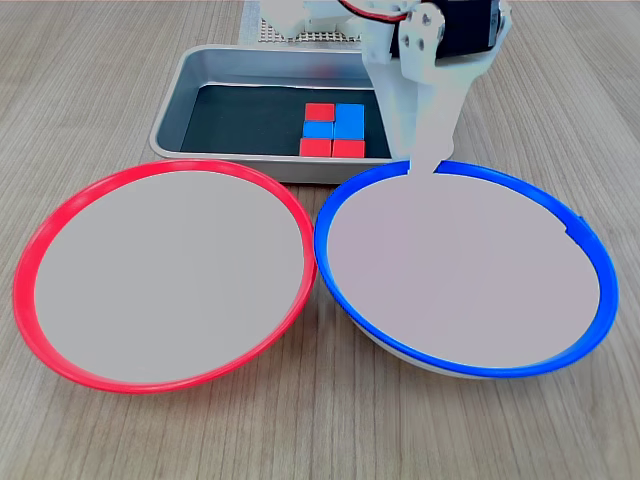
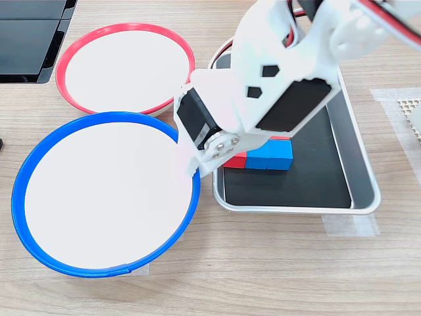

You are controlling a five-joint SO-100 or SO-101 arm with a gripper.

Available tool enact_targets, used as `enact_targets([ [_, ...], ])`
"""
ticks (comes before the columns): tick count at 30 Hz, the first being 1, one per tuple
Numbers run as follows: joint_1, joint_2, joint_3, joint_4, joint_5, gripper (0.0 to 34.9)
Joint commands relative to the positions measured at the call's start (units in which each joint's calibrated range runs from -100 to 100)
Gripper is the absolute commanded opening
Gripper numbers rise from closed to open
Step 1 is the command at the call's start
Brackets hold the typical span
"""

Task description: Resolve any anomalies and move all blocks to matching dishes

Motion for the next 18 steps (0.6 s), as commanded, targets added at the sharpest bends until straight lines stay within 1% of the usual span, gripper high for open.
enact_targets([
  [1,-0.39,-0.81,-0.68,-2.46,-0.15,0.0],
  [6,-2.83,1.24,-2.59,-4.19,-0.20,0.0],
  [10,-3.68,0.55,-1.68,-5.02,0.59,0.0],
  [15,-3.68,1.15,-2.41,-5.43,-0.10,0.0],
  [18,-2.65,1.92,-2.50,-5.60,0.00,0.2],
])
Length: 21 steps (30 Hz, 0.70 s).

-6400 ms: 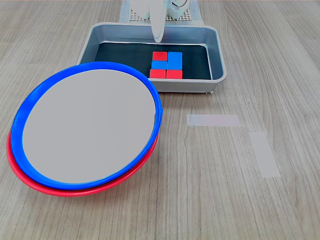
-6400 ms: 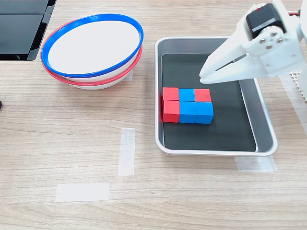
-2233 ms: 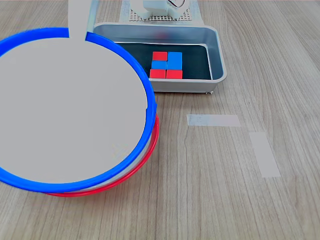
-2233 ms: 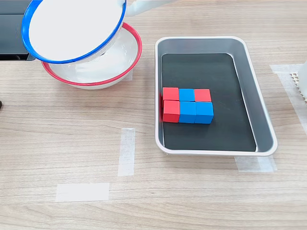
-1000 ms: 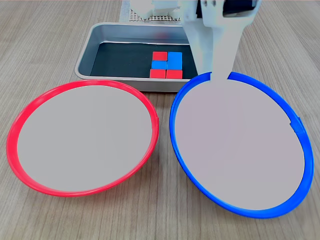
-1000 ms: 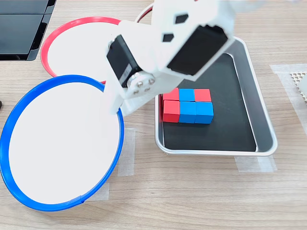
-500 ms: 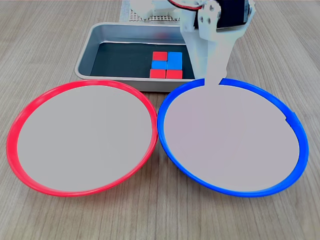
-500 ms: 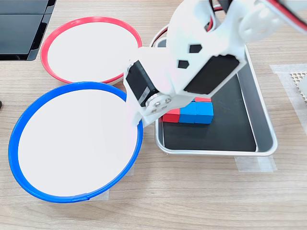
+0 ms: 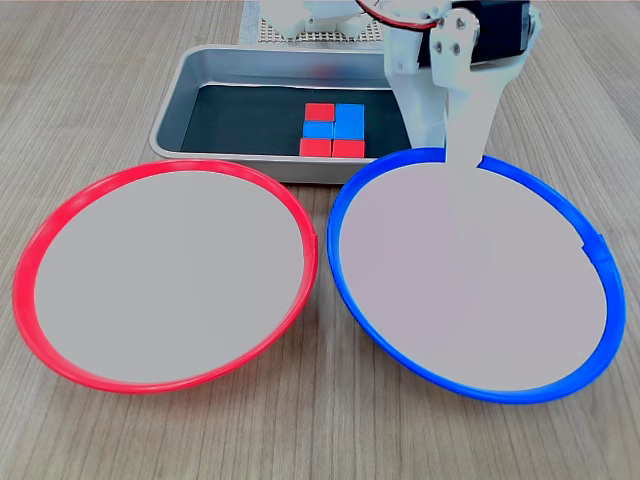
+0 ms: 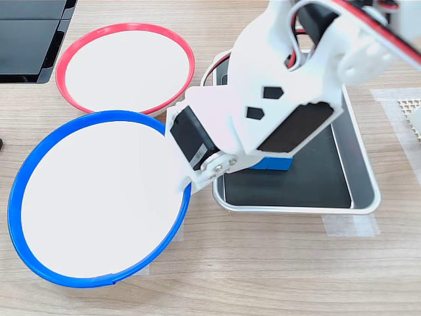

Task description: Resolve any anomalies and move all blocks to matching dishes

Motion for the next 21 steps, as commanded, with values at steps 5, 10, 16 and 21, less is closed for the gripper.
enact_targets([
  [5,1.76,0.64,-2.95,0.78,-0.10,5.7],
  [10,2.89,-1.07,-3.32,2.93,0.10,5.6],
  [16,6.94,0.04,-5.41,2.60,1.66,2.7],
  [21,8.73,1.32,-6.41,2.02,2.59,0.2],
])
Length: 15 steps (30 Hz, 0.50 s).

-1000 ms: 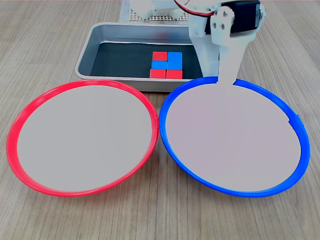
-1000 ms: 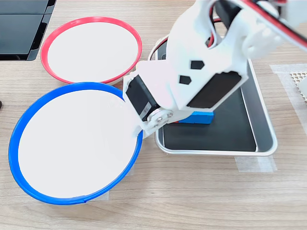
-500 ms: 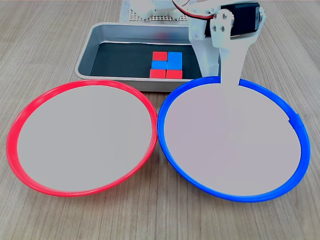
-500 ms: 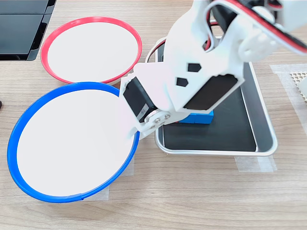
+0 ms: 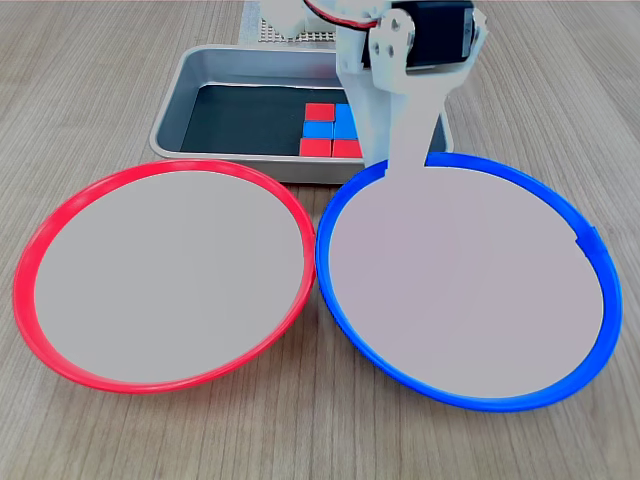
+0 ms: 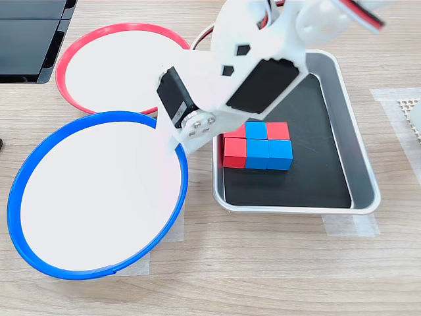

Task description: Resolve any anomalies and move all blocks to matching dishes

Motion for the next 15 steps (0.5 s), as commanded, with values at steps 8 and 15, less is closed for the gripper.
enact_targets([
  [8,-0.95,-0.30,-2.60,-0.84,-2.69,0.0],
  [15,-3.02,-0.13,-2.42,-1.74,-5.42,0.0],
])
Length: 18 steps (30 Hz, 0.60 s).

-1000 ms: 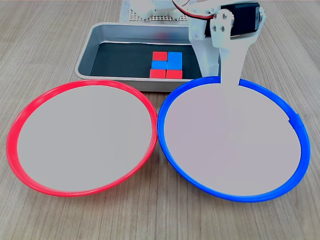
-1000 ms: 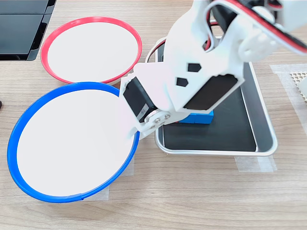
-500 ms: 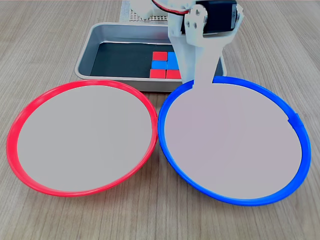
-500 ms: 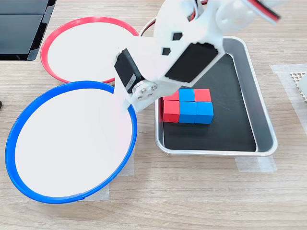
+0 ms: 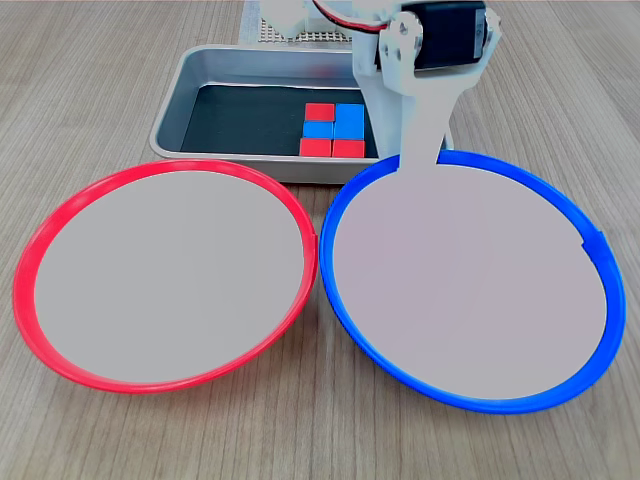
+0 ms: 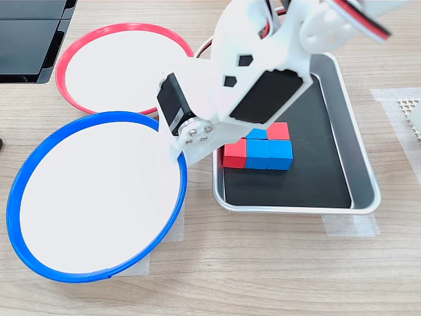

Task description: Resolve any anomalies and move all blocks to matching dishes

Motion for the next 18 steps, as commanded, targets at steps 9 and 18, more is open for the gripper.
enact_targets([
  [9,-0.73,0.39,4.41,-11.73,1.95,0.0],
  [18,-0.36,-0.64,8.78,-11.07,2.78,0.0],
])
